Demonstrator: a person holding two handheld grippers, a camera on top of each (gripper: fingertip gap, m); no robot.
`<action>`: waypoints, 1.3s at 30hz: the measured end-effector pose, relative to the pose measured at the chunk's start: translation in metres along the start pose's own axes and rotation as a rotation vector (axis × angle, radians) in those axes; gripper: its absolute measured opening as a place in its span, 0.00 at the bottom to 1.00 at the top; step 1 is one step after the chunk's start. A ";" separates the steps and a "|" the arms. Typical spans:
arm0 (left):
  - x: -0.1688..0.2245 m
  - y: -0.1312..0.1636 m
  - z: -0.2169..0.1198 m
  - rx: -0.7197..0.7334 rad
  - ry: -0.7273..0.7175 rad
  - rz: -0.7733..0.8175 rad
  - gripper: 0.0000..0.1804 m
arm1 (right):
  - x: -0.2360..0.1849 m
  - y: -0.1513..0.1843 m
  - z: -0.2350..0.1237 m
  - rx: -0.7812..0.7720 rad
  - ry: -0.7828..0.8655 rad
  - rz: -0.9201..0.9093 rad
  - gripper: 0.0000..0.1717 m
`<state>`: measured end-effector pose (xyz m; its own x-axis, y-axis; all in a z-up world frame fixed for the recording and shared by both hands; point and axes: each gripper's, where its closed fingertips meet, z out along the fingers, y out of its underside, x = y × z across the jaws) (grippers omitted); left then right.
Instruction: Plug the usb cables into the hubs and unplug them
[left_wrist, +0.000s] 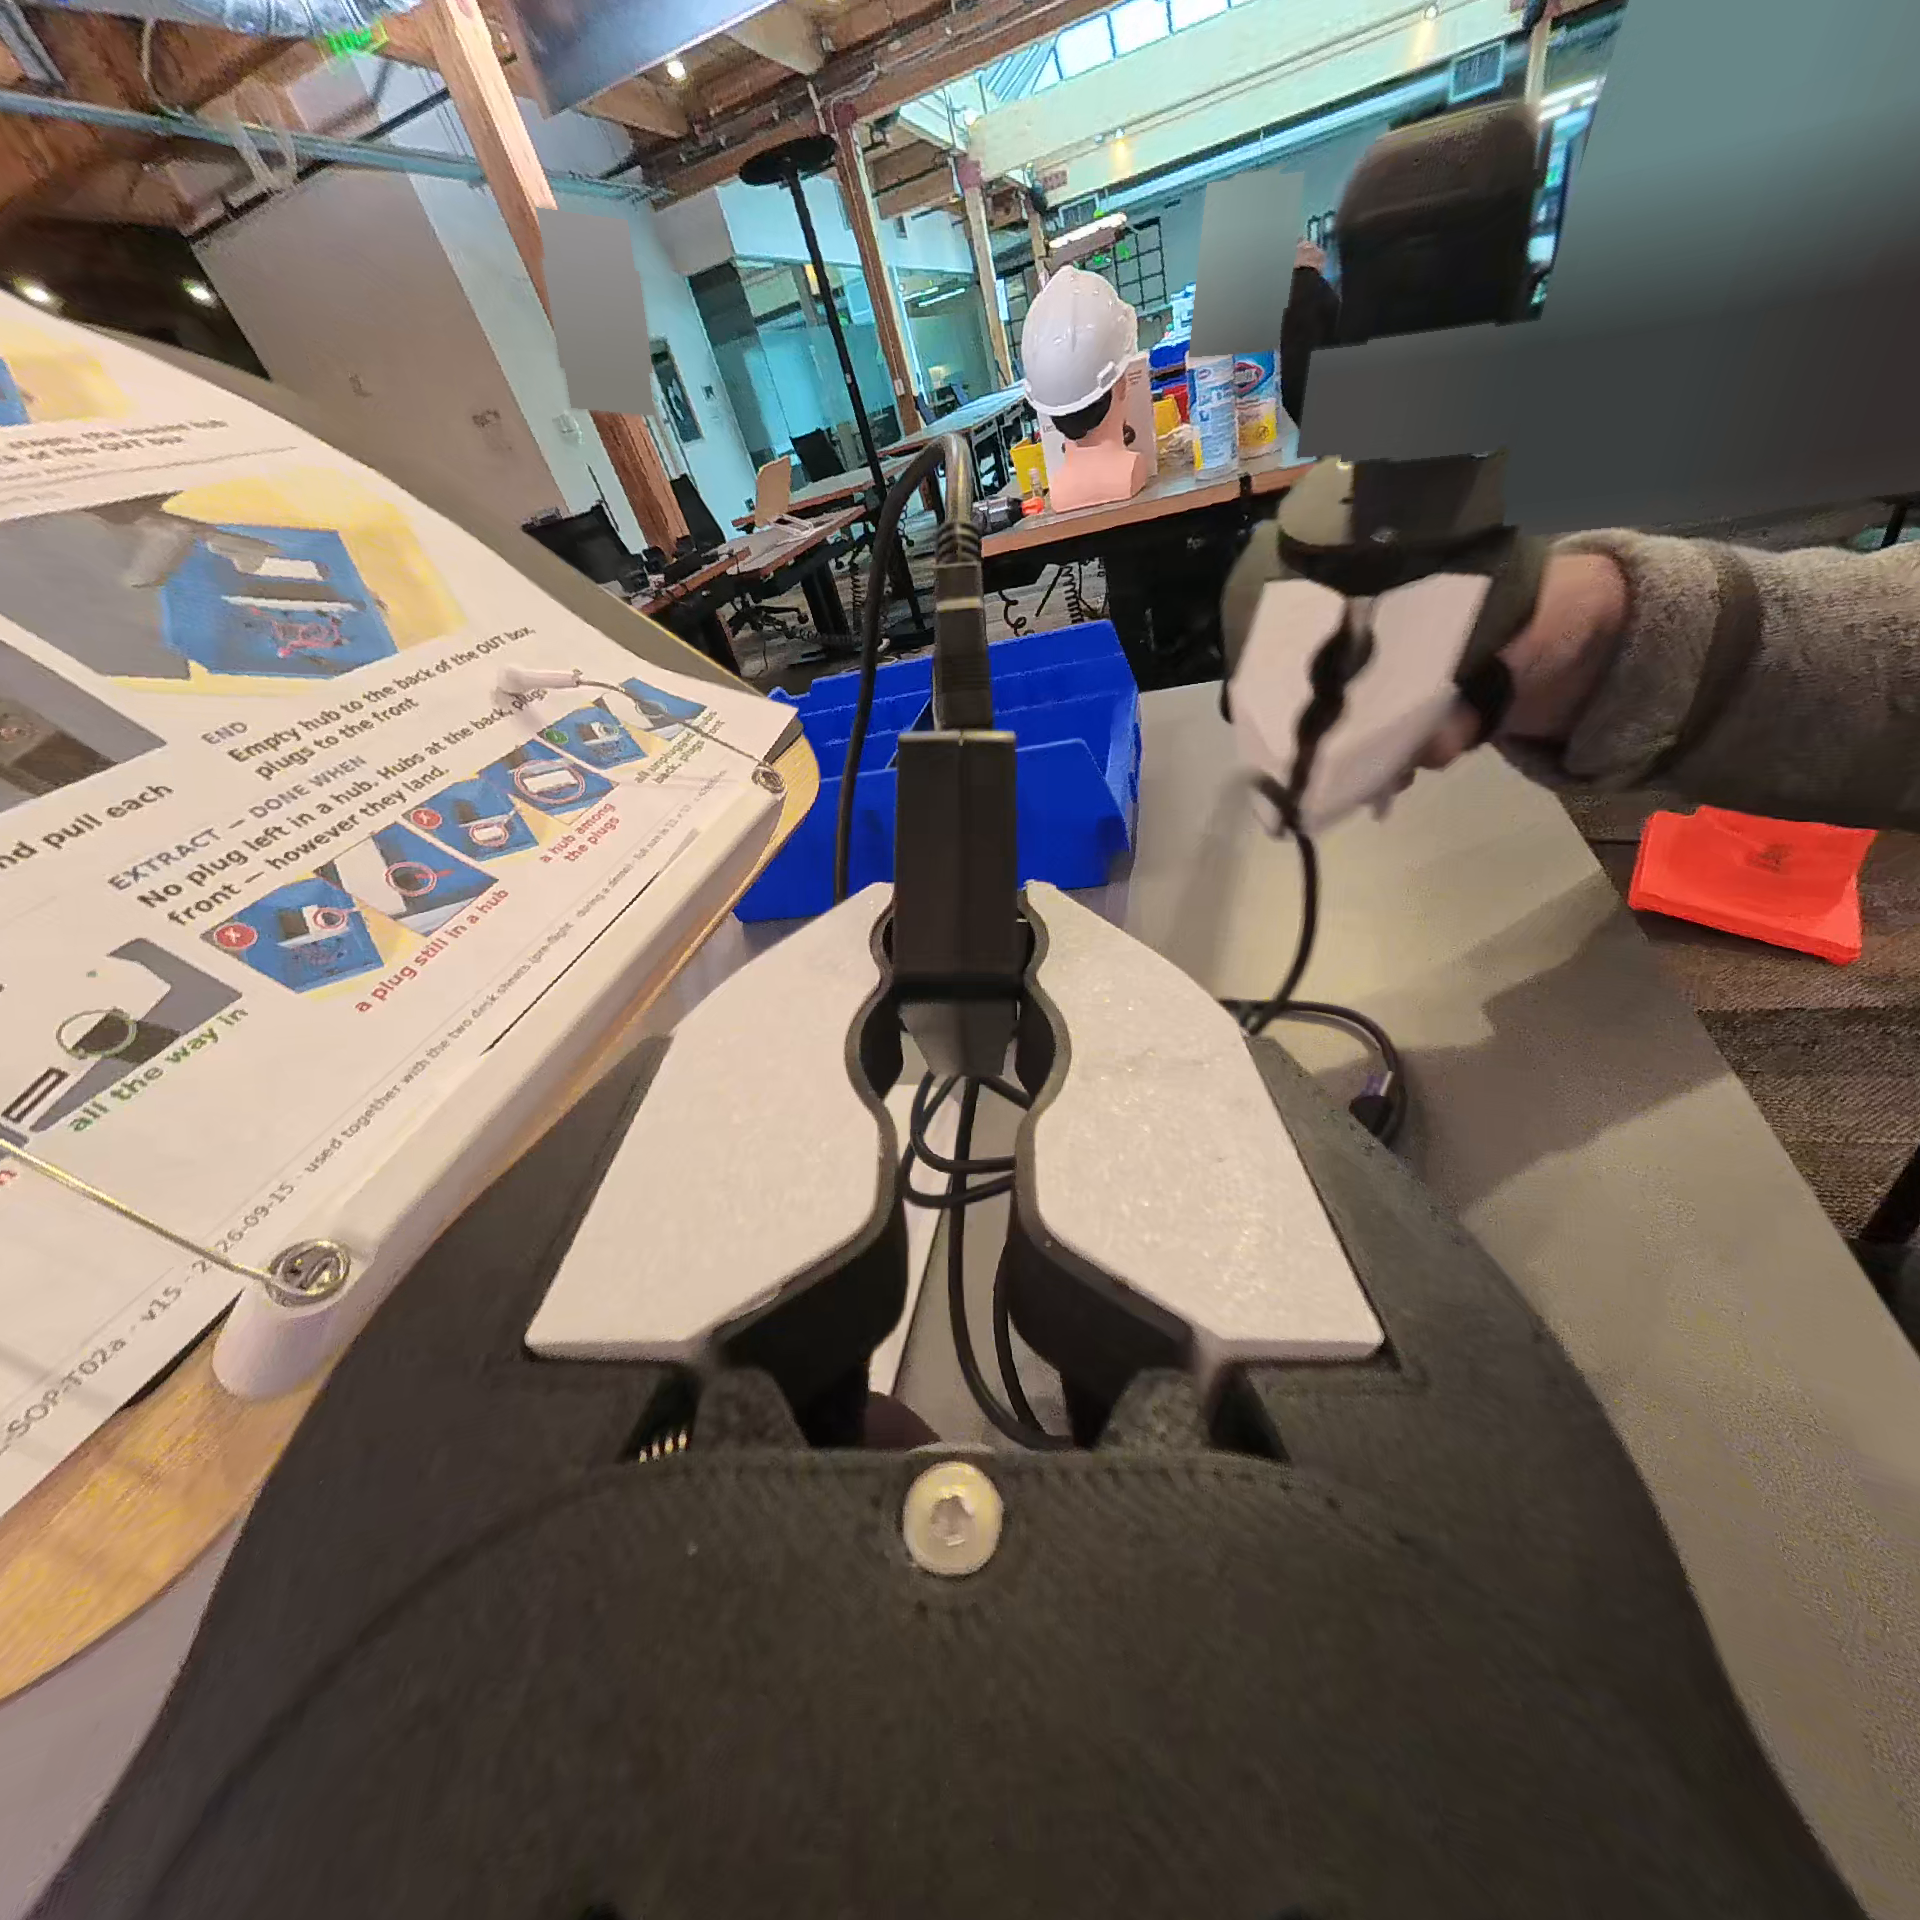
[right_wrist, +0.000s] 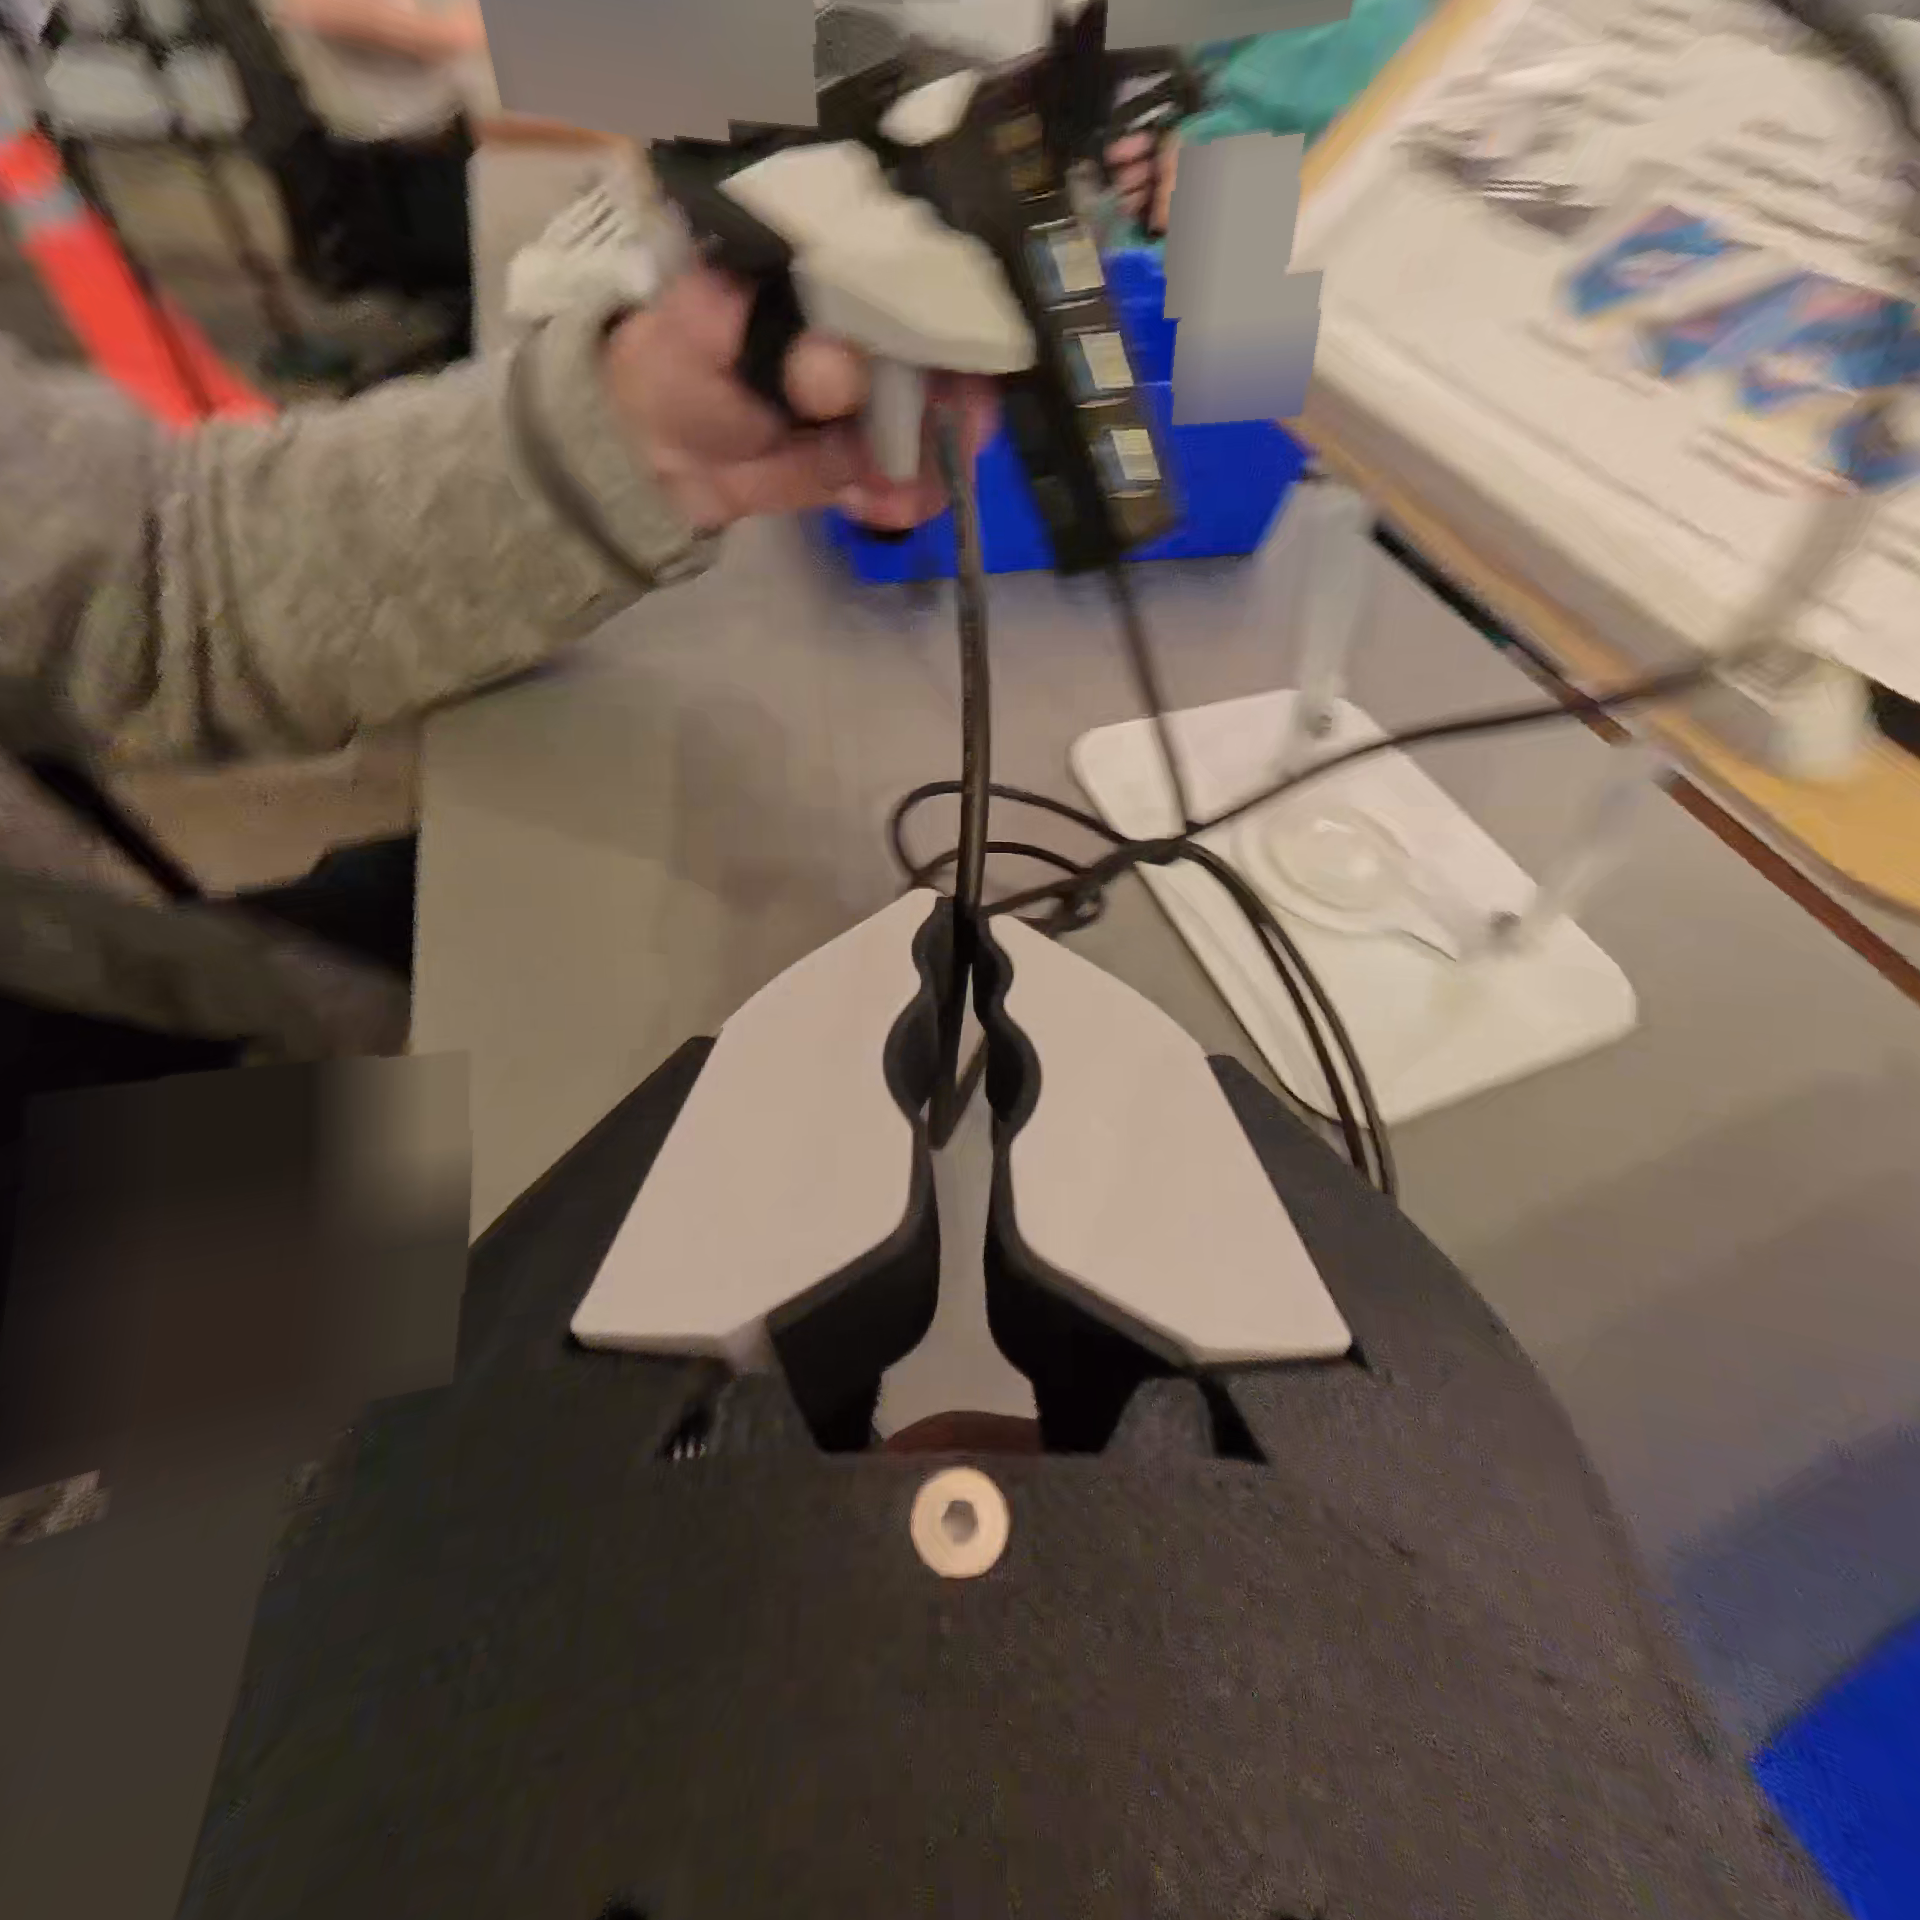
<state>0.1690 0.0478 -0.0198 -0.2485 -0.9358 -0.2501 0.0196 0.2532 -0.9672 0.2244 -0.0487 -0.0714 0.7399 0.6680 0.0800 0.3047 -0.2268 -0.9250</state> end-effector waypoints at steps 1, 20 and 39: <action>-0.001 0.002 0.000 -0.002 -0.004 -0.006 0.10 | 0.013 0.005 -0.007 0.008 0.039 0.059 0.01; 0.008 0.056 0.004 -0.129 -0.009 -0.065 0.10 | 0.007 0.053 -0.003 -0.324 0.151 -0.004 0.42; 0.024 0.093 0.001 -0.198 0.062 -0.321 0.10 | 0.019 0.075 0.079 -0.348 0.061 0.003 0.45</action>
<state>0.1659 0.0487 -0.1160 -0.2704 -0.9600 0.0730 -0.2542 -0.0019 -0.9671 0.2133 0.0029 -0.1684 0.7722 0.6259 0.1093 0.4809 -0.4633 -0.7444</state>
